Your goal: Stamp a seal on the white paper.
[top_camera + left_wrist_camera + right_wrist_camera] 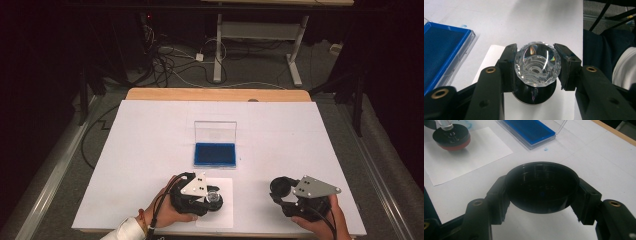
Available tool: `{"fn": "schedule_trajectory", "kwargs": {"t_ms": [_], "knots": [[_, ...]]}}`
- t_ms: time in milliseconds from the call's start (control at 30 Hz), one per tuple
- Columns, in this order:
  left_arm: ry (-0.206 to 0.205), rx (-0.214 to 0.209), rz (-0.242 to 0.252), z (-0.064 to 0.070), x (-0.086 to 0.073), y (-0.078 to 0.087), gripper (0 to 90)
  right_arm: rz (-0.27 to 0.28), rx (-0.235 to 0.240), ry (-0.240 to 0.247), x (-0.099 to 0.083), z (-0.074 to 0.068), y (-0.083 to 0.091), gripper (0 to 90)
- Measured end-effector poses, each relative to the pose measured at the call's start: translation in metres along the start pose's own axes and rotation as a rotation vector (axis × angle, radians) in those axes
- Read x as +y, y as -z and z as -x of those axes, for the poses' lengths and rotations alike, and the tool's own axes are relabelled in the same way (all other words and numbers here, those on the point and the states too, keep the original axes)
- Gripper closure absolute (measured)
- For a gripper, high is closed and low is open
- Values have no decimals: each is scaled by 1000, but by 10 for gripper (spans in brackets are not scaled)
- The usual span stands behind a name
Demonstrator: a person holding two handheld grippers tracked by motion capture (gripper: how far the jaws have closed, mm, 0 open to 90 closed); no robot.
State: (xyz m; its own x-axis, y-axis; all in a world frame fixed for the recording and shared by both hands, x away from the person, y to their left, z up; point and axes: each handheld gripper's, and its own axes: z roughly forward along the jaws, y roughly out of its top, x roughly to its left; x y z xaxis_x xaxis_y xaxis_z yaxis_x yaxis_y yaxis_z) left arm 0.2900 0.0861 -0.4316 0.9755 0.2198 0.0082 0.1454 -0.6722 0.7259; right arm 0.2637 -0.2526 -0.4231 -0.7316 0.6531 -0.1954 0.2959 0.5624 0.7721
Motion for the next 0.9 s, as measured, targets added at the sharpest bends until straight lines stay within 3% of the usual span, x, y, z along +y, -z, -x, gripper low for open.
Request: {"fn": "schedule_trajectory", "kwargs": {"t_ms": [567, 900], "knots": [[15, -16, -49, -8, -7, -10, 546, -7, 2, 6, 0, 0, -2, 386], [43, -37, -30, -12, -13, -13, 545, -11, 0, 6, 0, 0, -2, 386]]}}
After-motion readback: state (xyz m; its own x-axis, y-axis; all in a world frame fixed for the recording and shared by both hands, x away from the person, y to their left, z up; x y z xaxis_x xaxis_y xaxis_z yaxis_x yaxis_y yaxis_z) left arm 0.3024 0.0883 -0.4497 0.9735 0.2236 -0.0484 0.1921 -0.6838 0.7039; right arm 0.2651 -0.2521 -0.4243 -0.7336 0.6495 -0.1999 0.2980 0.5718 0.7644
